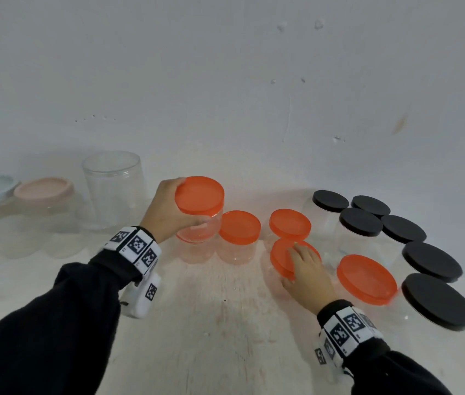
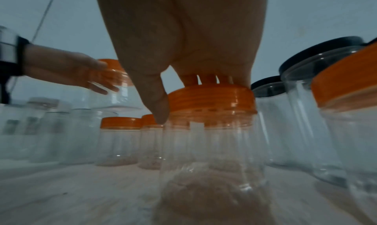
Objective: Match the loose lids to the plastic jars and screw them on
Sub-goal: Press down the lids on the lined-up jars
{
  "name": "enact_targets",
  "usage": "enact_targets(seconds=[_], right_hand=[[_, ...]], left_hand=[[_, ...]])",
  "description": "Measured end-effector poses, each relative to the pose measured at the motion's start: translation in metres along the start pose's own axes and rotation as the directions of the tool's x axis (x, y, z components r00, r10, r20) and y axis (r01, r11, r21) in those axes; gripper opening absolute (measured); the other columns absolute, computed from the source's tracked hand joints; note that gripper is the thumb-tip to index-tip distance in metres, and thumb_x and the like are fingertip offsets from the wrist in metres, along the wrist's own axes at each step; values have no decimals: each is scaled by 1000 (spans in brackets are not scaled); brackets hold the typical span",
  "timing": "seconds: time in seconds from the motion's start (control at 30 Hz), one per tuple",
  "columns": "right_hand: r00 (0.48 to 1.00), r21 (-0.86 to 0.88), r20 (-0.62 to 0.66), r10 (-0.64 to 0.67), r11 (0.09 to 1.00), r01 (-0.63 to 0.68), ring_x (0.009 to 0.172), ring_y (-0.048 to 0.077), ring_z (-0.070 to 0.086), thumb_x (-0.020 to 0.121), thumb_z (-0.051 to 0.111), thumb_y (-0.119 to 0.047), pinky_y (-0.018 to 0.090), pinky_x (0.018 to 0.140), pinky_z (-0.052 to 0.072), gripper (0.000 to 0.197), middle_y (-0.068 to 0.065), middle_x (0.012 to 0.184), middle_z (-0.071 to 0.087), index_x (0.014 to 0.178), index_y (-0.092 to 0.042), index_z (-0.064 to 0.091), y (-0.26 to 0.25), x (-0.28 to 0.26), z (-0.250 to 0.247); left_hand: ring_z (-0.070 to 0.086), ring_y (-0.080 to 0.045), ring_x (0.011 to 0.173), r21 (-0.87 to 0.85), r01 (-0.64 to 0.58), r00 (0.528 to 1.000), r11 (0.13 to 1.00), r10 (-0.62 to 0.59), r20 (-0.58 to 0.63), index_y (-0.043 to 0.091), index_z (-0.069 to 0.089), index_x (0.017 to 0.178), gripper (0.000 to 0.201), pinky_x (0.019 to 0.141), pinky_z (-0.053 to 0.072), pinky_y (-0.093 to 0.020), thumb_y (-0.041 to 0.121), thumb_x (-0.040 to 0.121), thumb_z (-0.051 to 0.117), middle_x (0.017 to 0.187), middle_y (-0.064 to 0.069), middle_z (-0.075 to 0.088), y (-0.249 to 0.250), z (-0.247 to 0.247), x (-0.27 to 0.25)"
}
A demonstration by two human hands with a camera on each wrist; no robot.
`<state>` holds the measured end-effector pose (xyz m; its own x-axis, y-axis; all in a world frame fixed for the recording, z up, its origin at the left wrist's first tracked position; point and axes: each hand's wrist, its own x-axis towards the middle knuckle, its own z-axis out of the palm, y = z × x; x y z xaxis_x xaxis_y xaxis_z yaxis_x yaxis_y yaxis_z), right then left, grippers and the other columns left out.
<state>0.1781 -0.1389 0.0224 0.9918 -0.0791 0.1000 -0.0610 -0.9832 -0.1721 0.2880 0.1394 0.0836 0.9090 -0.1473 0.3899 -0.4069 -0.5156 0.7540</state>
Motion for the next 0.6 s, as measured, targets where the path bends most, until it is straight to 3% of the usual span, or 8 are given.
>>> enact_targets(seconds=[0.1, 0.2, 0.27, 0.33, 0.47, 0.53, 0.6], right_hand=[[995, 93, 17, -103, 990, 101, 142, 20, 13, 89, 57, -27, 28, 114, 15, 68, 2, 154, 17, 146, -13, 23, -15, -10, 0], [980, 139, -4, -200, 970, 199, 136, 14, 23, 83, 65, -36, 22, 108, 24, 69, -4, 147, 29, 141, -16, 34, -24, -16, -1], [963, 141, -3, -269, 953, 267, 132, 12, 27, 80, 68, -43, 23, 108, 25, 69, -7, 144, 35, 139, -19, 40, -29, -19, -1], [951, 132, 0, -309, 943, 307, 130, 14, 27, 78, 68, -48, 31, 109, 26, 68, -9, 143, 36, 136, -22, 45, -32, -21, -2], [958, 127, 37, -283, 953, 277, 140, 25, 6, 75, 67, -54, 45, 116, 15, 69, -2, 154, 12, 136, -32, 42, -35, -25, 0], [964, 171, 87, -251, 957, 234, 142, 26, 1, 74, 69, -54, 46, 116, 13, 77, 1, 155, 1, 139, -35, 34, -36, -25, 2], [967, 204, 123, -222, 959, 195, 142, 25, 2, 73, 71, -52, 44, 116, 16, 86, 2, 155, -4, 143, -35, 24, -38, -25, 5]], left_hand=[[34, -7, 116, 21, 23, 1000, 1000, -23, 8, 12, 33, 139, 101, 100, 31, -25, 28, 57, 88, 138, -5, 32, -4, 8, 3], [34, -13, 122, 38, 37, 999, 999, -37, 9, 11, 31, 140, 98, 99, 30, -23, 28, 61, 86, 140, -7, 29, -7, 12, 2], [33, -17, 127, 53, 38, 999, 998, -38, 12, 11, 30, 141, 96, 102, 29, -25, 32, 64, 84, 141, -8, 28, -10, 12, 2], [28, -20, 132, 94, 24, 999, 995, -27, 27, 11, 31, 141, 94, 106, 27, -29, 40, 66, 82, 143, -8, 26, -13, 11, 2], [17, -24, 137, 233, -109, 994, 966, 107, 23, 10, 48, 132, 69, 111, 20, -35, 37, 75, 75, 149, -8, 24, -12, 6, 1], [25, -25, 135, 279, -221, 975, 934, 215, 53, 6, 56, 124, 60, 110, 24, -37, 41, 77, 71, 146, -9, 33, -10, 3, 2], [34, -26, 131, 312, -287, 958, 906, 269, 101, 6, 59, 120, 65, 108, 30, -41, 53, 76, 57, 141, -9, 41, -9, 2, 2]])
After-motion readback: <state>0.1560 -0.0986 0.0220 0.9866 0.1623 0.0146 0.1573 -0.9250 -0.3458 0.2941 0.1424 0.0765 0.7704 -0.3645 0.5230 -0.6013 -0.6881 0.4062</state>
